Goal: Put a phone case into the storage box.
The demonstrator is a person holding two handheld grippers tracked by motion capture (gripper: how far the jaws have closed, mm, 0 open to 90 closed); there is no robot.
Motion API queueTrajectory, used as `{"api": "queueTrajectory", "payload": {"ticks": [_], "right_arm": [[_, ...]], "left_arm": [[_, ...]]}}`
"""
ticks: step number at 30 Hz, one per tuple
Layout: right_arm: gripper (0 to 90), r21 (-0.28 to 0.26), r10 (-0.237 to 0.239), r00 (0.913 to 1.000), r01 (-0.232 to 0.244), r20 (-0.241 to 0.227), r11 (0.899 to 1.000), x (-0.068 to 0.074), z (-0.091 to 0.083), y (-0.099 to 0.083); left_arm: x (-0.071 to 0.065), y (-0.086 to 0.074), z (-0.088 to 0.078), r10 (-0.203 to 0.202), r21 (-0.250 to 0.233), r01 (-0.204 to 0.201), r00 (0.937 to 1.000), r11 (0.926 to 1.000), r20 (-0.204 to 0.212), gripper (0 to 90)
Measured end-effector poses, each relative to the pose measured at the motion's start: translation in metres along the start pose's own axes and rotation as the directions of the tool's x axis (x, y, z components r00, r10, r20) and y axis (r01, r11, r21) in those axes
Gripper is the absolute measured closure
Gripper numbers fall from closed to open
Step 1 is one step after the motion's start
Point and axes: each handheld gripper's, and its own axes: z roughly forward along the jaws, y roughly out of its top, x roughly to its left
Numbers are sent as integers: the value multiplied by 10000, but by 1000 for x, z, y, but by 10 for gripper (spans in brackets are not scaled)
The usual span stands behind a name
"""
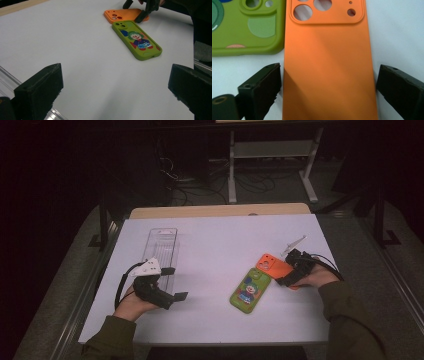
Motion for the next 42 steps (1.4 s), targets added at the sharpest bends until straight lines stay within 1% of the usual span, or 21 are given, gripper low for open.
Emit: {"api": "queueTrajectory", "payload": {"ticks": [2, 8, 10, 13, 15, 16, 18, 19, 21, 23, 25, 26, 27, 29, 30, 31, 32, 34, 36, 41, 42], "right_arm": [[82, 9, 30, 10000, -30, -84, 10000, 0, -1, -1], [117, -72, -25, 10000, 25, -84, 10000, -1, -2, -3], [143, -61, -28, 9999, 28, -118, 10000, -2, -3, -3], [147, -87, 91, 9999, -92, -118, 9999, -1, -4, -4], [148, -84, 65, 9999, -66, -121, 9999, -2, -4, -4], [150, -132, 87, 9999, -89, -136, 9999, -2, -4, -4], [150, -182, 204, 9996, -208, -209, 9996, -3, -5, -4], [150, -182, 204, 9996, -208, -209, 9996, -3, -5, -4], [151, -193, 260, 9995, -263, -172, 9995, -4, -5, -5], [151, -225, 368, 9993, -367, 42, 9991, -7, -8, -5], [151, -294, 413, 9991, -411, 68, 9987, -8, -9, -4], [152, -325, 445, 9990, -442, 94, 9985, -9, -11, -4], [152, -375, 467, 9989, -464, 76, 9982, -10, -13, -4], [152, -412, 442, 9989, -436, 150, 9982, -10, -17, -2], [151, -435, 279, 9995, -272, 158, 9987, -11, -21, 1], [151, -435, 279, 9995, -272, 158, 9987, -11, -21, 1], [152, -472, 221, 9997, -214, 145, 9987, -10, -23, 3], [152, -526, 141, 9999, -137, 67, 9985, -9, -26, 6], [152, -484, -21, 10000, 22, 33, 9988, -7, -28, 8], [152, -544, -284, 9994, 273, -196, 9981, -3, -32, 17], [153, -554, -336, 9992, 323, -218, 9979, -2, -32, 19]], "left_arm": [[0, 0, 0, -3, -5, 3, 10000, 10000, -6, 0], [0, 0, 0, 117, 52, -117, 9999, 9999, -26, 0], [0, 1, 0, 125, 48, -124, 9999, 9999, -36, 0], [0, 1, 1, 98, 68, -98, 9999, 9999, -31, 0], [0, 1, 1, 105, 73, -105, 9999, 9999, -7, 0], [0, 2, 1, 29, 33, -29, 10000, 10000, 2, 0], [1, 2, 1, 31, 90, -31, 10000, 10000, -28, 0], [2, 3, 1, 34, 36, -34, 10000, 10000, -56, 0], [1, 4, 2, -38, -50, 37, 10000, 10000, -61, 0], [2, 5, 2, 62, 40, -62, 10000, 10000, 12, 0], [1, 7, 4, 115, 69, -116, 9999, 9999, 74, 0], [1, 9, 4, 156, 167, -159, 9998, 9997, 140, 0], [1, 10, 6, 117, 184, -121, 9997, 9998, 220, 0], [1, 14, 9, 175, 207, -180, 9995, 9996, 246, 0], [0, 16, 11, 179, 240, -185, 9995, 9995, 266, 0], [-1, 18, 13, 170, 274, -179, 9993, 9995, 326, 0], [-1, 20, 15, 249, 354, -263, 9989, 9990, 404, 0], [-2, 25, 19, 411, 445, -434, 9978, 9981, 518, 0], [-2, 31, 22, 543, 411, -565, 9971, 9976, 534, 0], [-4, 43, 29, 700, 424, -727, 9956, 9965, 618, 0], [-4, 45, 31, 795, 479, -828, 9946, 9954, 665, 0]]}}
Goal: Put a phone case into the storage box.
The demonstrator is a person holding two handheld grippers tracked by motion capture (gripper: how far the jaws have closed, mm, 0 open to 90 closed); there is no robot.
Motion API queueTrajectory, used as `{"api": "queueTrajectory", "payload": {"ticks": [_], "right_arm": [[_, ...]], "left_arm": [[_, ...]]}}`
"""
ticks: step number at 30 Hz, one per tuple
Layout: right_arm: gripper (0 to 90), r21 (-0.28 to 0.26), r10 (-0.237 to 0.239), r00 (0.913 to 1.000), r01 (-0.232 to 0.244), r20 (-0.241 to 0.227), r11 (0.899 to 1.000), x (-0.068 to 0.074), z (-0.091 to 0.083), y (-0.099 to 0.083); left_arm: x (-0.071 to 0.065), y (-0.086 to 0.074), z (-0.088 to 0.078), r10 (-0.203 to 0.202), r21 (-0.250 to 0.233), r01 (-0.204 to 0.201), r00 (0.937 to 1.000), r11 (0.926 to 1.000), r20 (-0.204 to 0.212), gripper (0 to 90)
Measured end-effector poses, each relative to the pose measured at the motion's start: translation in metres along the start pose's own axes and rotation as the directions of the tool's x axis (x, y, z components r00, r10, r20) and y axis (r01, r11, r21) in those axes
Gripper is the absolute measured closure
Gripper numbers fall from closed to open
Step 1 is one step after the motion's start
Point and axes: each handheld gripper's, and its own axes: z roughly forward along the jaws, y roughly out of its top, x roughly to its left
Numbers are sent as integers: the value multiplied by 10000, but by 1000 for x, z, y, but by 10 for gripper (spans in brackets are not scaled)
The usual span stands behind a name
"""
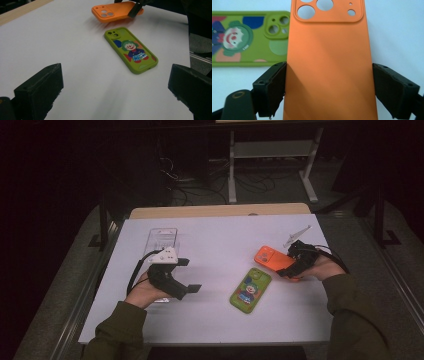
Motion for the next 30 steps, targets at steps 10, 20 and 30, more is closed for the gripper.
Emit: {"api": "queueTrajectory", "payload": {"ticks": [10, 20, 30], "right_arm": [[152, -30, -869, 9959, 868, -233, 9962, 14, 1, 22], [152, -127, -1365, 9892, 1360, -534, 9906, 26, 4, 36], [153, 90, -2121, 9732, 2137, -888, 9768, 38, 10, 38]], "left_arm": [[-1, 16, 21, 513, 300, -521, 9984, 9982, 256, 0], [-2, 35, 43, 724, 459, -755, 9953, 9961, 648, 0], [-1, 40, 56, 1123, 738, -1205, 9880, 9900, 1062, 0]]}}
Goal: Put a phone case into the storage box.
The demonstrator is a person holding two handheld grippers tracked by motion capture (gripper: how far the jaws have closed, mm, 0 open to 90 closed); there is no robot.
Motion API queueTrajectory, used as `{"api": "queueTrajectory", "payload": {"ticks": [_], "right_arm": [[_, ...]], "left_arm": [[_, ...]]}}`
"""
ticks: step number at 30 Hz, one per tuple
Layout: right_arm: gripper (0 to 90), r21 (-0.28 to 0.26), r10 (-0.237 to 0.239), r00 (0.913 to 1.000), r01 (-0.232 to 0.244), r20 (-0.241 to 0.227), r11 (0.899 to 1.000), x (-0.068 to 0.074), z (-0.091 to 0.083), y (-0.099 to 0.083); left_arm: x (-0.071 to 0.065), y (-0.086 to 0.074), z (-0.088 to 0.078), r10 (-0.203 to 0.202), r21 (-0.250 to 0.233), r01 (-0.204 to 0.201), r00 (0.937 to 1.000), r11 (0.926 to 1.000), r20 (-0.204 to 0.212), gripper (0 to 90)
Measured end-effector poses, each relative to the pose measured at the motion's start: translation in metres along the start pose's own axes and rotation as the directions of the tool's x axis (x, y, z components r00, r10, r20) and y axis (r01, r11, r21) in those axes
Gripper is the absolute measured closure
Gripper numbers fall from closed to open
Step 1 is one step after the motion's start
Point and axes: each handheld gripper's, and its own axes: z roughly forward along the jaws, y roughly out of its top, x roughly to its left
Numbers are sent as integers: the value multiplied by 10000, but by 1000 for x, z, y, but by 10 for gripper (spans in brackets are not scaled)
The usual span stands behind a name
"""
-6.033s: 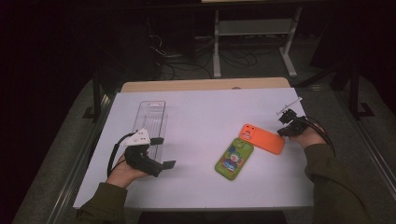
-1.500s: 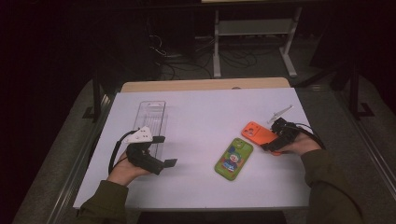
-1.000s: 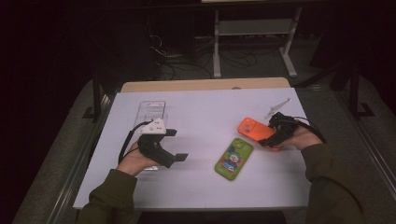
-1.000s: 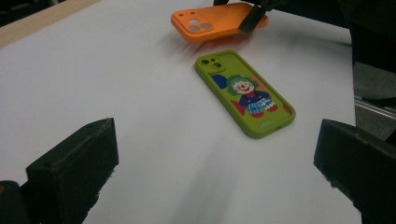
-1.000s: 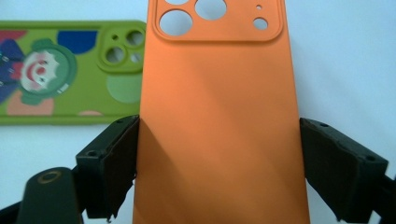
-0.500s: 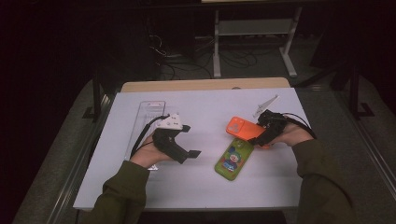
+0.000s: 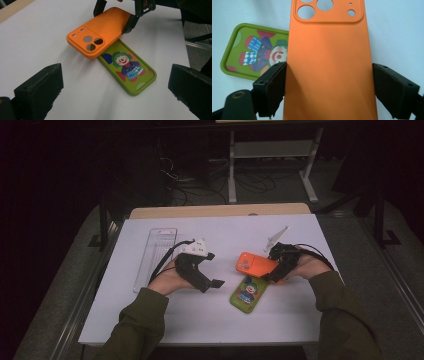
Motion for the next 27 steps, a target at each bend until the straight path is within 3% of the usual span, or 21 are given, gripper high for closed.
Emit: {"api": "queueTrajectory", "payload": {"ticks": [7, 13, 20, 27], "right_arm": [[153, 28, -494, 9982, 495, -334, 9988, 11, 4, 8], [153, -83, -1048, 9932, 1045, -501, 9945, 21, 2, 16], [153, -119, -1671, 9818, 1667, -899, 9859, 35, 5, 28], [153, -36, -2302, 9627, 2321, -1423, 9727, 50, 13, 37]], "left_arm": [[-3, 6, 6, 347, 237, -351, 9992, 9991, 179, 0], [-6, 5, 10, 401, 416, -418, 9984, 9983, 411, 0], [-10, 4, 13, 622, 698, -672, 9955, 9953, 715, 0], [-14, 3, 16, 1013, 1038, -1111, 9903, 9884, 948, 0]]}}
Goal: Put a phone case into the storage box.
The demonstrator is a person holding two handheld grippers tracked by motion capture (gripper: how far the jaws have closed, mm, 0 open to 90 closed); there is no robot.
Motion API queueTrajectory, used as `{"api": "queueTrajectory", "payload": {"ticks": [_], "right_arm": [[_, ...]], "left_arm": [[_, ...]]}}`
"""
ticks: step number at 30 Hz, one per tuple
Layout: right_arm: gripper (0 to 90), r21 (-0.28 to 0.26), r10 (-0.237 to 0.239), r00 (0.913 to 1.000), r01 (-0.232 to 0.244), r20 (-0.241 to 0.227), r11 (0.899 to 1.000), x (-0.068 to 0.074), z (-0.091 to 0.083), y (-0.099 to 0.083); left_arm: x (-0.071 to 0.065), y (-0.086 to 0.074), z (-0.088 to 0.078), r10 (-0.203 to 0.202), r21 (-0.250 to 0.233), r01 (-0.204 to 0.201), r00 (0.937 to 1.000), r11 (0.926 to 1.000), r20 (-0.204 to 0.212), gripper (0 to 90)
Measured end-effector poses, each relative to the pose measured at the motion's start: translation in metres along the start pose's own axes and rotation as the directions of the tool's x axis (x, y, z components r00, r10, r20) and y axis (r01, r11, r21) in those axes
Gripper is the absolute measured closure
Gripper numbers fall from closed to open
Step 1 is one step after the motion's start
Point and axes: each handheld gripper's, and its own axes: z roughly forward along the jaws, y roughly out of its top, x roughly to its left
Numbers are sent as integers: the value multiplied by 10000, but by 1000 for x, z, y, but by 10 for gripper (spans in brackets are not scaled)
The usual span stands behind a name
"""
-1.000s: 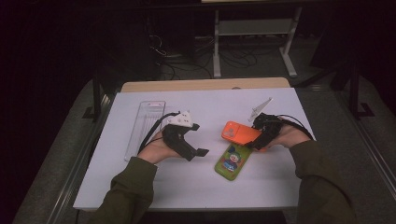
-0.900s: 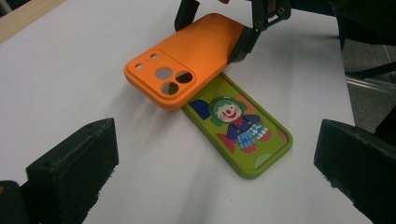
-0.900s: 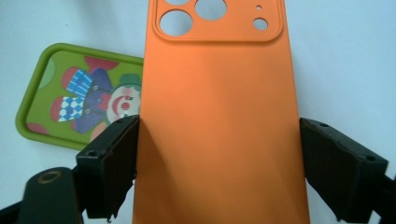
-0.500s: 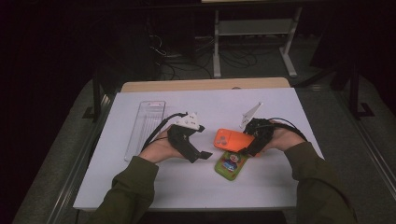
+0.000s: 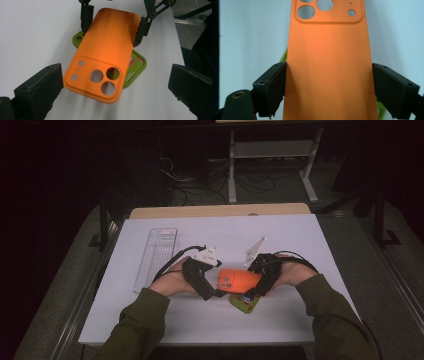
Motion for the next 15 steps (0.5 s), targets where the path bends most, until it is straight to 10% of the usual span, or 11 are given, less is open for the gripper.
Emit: {"api": "queueTrajectory", "payload": {"ticks": [15], "right_arm": [[153, -190, -1020, 9922, 1009, -717, 9947, 20, 11, 24]], "left_arm": [[-7, -3, 15, 616, 1079, -681, 9961, 9918, 627, 0]]}}
